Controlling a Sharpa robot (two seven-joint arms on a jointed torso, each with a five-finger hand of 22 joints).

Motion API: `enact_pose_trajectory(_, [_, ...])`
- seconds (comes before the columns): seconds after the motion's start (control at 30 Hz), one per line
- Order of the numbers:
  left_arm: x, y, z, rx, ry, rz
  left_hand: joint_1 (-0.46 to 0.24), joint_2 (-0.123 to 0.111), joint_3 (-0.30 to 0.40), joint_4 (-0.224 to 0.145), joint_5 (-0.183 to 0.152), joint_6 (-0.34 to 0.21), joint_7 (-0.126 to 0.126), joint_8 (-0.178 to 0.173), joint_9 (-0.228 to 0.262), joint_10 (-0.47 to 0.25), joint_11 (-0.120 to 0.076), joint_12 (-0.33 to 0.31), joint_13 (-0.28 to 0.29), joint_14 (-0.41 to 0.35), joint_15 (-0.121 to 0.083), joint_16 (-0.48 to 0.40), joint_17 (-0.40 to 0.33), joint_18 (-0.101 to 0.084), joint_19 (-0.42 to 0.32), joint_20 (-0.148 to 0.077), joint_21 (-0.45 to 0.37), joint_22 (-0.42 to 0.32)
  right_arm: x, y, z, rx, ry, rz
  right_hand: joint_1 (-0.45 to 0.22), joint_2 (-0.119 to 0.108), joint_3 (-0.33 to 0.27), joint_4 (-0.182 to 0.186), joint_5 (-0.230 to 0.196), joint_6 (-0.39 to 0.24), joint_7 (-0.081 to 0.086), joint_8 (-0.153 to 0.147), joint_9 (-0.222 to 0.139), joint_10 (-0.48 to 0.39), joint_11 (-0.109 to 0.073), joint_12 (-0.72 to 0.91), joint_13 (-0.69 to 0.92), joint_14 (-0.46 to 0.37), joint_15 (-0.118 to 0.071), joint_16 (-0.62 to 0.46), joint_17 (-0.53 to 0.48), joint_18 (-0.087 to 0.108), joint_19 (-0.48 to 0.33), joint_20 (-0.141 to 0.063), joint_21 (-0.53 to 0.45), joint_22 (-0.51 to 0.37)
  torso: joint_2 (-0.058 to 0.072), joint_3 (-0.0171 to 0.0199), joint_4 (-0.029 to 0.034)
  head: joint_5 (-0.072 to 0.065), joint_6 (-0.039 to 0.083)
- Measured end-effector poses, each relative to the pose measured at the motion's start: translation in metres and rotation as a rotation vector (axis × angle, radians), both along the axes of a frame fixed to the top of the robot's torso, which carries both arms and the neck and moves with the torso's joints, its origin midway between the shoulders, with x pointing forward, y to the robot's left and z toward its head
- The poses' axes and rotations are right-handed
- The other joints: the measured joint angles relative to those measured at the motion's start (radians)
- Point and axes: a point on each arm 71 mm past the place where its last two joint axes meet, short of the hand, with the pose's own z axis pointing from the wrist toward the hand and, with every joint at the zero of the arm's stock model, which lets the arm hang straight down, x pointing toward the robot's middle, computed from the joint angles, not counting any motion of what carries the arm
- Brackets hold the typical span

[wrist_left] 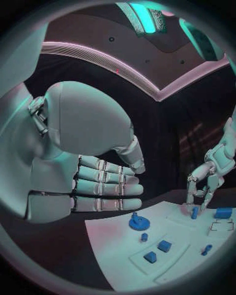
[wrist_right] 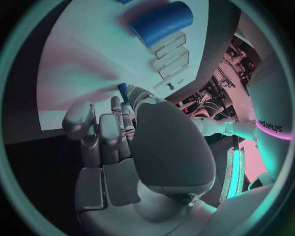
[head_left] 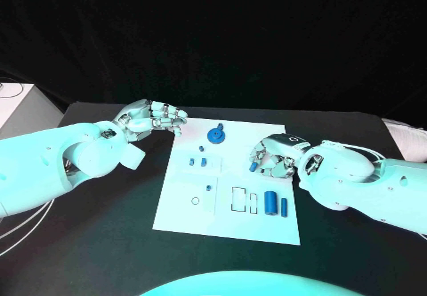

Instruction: Assemble the parts on the task board

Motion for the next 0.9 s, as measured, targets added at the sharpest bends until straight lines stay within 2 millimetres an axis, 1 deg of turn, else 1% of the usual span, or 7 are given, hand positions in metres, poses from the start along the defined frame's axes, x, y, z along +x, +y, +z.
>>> enact_pose_trajectory(0.1, [0.0, 0.0, 0.0, 0.0, 0.0, 0.0, 0.0, 0.0, 0.0, 0.0, 0.0, 0.0, 0.0, 0.0, 0.0, 0.0, 0.0, 0.0, 0.0, 0.0, 0.0, 0.0, 0.0, 0.0, 0.0, 0.0, 0.0, 0.0, -0.001, 0.003, -0.001, 0.002, 0.001, 0.006, 0.0, 0.0, 0.026, -0.002, 0.0, 0.02, 0.001, 0.008, 0.002, 0.028, -0.006, 0.0, -0.001, 0.008, -0.001, 0.006, 0.013, -0.003, 0.007, -0.007, 0.02, 0.0, 0.0, 0.0, 0.0, -0.001, -0.001])
enact_pose_trajectory(0.2, [0.0, 0.0, 0.0, 0.0, 0.0, 0.0, 0.0, 0.0, 0.0, 0.0, 0.0, 0.0, 0.0, 0.0, 0.0, 0.0, 0.0, 0.0, 0.0, 0.0, 0.0, 0.0, 0.0, 0.0, 0.0, 0.0, 0.0, 0.0, -0.001, 0.004, -0.002, 0.003, 0.001, 0.007, 0.0, 0.0, 0.046, -0.003, 0.0, 0.038, -0.002, 0.016, 0.005, 0.054, -0.011, 0.0, -0.001, 0.014, -0.007, 0.01, 0.023, -0.003, 0.016, -0.009, 0.036, 0.0, 0.0, -0.0001, -0.0001, -0.001, -0.002])
enact_pose_trajectory(0.3, [0.0, 0.001, 0.0, 0.0, 0.0, 0.0, 0.0, 0.0, 0.0, 0.0, 0.0, 0.0, 0.0, 0.0, 0.0, 0.0, 0.0, 0.0, 0.0, 0.0, 0.0, 0.0, 0.0, 0.0, 0.0, 0.0, 0.0, 0.0, 0.0, 0.004, -0.002, 0.002, 0.001, 0.005, 0.0, 0.0, 0.066, -0.007, 0.0, 0.065, -0.01, 0.031, 0.008, 0.085, -0.017, 0.0, 0.002, 0.021, -0.014, 0.016, 0.033, -0.003, 0.022, -0.014, 0.056, 0.0, 0.0, 0.0, -0.0007, -0.001, -0.003])
enact_pose_trajectory(0.37, [0.0, 0.001, 0.0, 0.0, 0.0, 0.0, 0.0, 0.0, 0.0, 0.0, 0.0, 0.0, 0.0, 0.0, 0.0, 0.0, 0.0, 0.0, 0.0, 0.0, 0.0, 0.0, 0.0, 0.0, 0.0, 0.0, 0.0, 0.0, 0.0, 0.004, -0.002, 0.002, 0.0, 0.003, -0.004, 0.004, 0.071, -0.008, 0.0, 0.069, -0.011, 0.035, 0.011, 0.092, -0.024, 0.0, 0.003, 0.026, -0.014, 0.016, 0.038, -0.003, 0.022, -0.015, 0.066, 0.0, 0.0, 0.0001, -0.0009, 0.0, -0.004])
enact_pose_trajectory(0.7, [0.0, 0.0, 0.0, 0.0, 0.001, -0.002, 0.0, 0.0, 0.0, 0.0, 0.0, 0.0, 0.0, 0.0, 0.0, 0.0, 0.0, 0.0, 0.0, 0.0, 0.0, 0.0, 0.0, 0.0, 0.0, 0.0, 0.0, 0.0, 0.001, 0.009, -0.004, 0.0, -0.002, 0.004, -0.005, 0.003, 0.075, -0.004, 0.0, 0.069, -0.011, 0.035, 0.014, 0.099, -0.02, -0.014, 0.005, 0.028, -0.014, 0.02, 0.043, -0.003, 0.025, -0.018, 0.067, 0.0, 0.0, 0.001, -0.0012, -0.003, -0.006])
enact_pose_trajectory(0.83, [0.0, 0.0, 0.0, 0.0, 0.002, -0.003, 0.0, 0.0, 0.0, 0.0, 0.0, 0.0, 0.0, 0.0, 0.0, 0.0, 0.0, 0.0, 0.0, 0.0, 0.0, 0.0, 0.0, 0.0, 0.0, 0.0, 0.0, 0.0, 0.001, 0.012, -0.006, -0.004, -0.003, 0.005, -0.03, -0.014, 0.078, -0.001, -0.002, 0.069, -0.011, 0.038, 0.012, 0.099, -0.019, -0.032, 0.0, 0.028, -0.014, 0.019, 0.038, -0.003, 0.025, -0.018, 0.06, 0.0, -0.001, 0.0009, -0.0008, -0.005, -0.006])
enact_pose_trajectory(0.9, [0.0, 0.0, 0.0, 0.0, 0.002, -0.003, 0.0, 0.0, 0.0, 0.0, 0.0, 0.0, 0.0, 0.0, 0.0, 0.0, 0.0, 0.0, 0.0, 0.0, 0.0, 0.0, 0.0, 0.0, 0.0, 0.0, 0.0, 0.0, 0.001, 0.014, -0.007, -0.005, -0.003, 0.006, -0.045, -0.022, 0.078, -0.001, -0.01, 0.064, -0.006, 0.034, 0.011, 0.091, -0.011, -0.044, 0.001, 0.028, -0.014, 0.015, 0.03, -0.003, 0.025, -0.018, 0.044, 0.0, -0.001, 0.0006, -0.0008, -0.005, -0.007])
